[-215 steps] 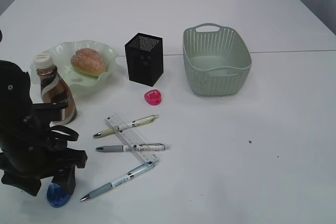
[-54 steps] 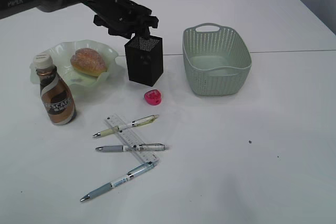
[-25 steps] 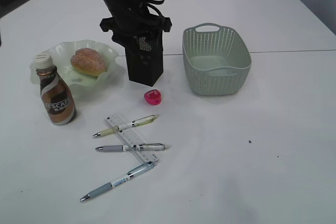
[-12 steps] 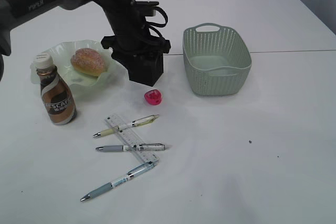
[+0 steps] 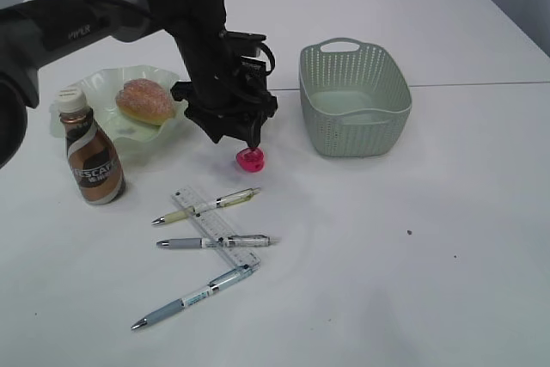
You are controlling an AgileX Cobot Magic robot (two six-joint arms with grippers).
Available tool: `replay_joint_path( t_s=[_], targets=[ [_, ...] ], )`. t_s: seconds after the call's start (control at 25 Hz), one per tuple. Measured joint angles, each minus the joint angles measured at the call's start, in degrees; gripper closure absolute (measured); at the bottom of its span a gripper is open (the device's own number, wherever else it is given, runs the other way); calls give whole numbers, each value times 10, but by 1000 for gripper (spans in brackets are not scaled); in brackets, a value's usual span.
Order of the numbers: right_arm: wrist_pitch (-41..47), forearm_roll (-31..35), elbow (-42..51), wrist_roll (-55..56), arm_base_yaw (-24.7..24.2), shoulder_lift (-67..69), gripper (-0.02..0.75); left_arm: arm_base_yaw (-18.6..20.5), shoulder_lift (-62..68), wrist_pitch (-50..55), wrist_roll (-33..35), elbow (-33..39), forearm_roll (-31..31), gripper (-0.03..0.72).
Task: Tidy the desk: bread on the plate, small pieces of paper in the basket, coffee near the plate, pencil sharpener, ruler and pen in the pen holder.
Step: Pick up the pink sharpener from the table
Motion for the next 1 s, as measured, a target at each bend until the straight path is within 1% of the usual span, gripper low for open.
replay_joint_path(
  t_s=[0.12,0.44,0.68,1.0],
  targets=[
    [0,0,0,0,0,0,246,0,7,0,28,0,-11,195],
    [0,0,0,0,0,0,246,-3,7,-4,77,0,-17,195],
    [0,0,0,0,0,0,246,-5,7,-34,98,0,-24,195],
    [0,0,0,0,0,0,246,-5,8,-61,108,0,-25,195]
  ],
)
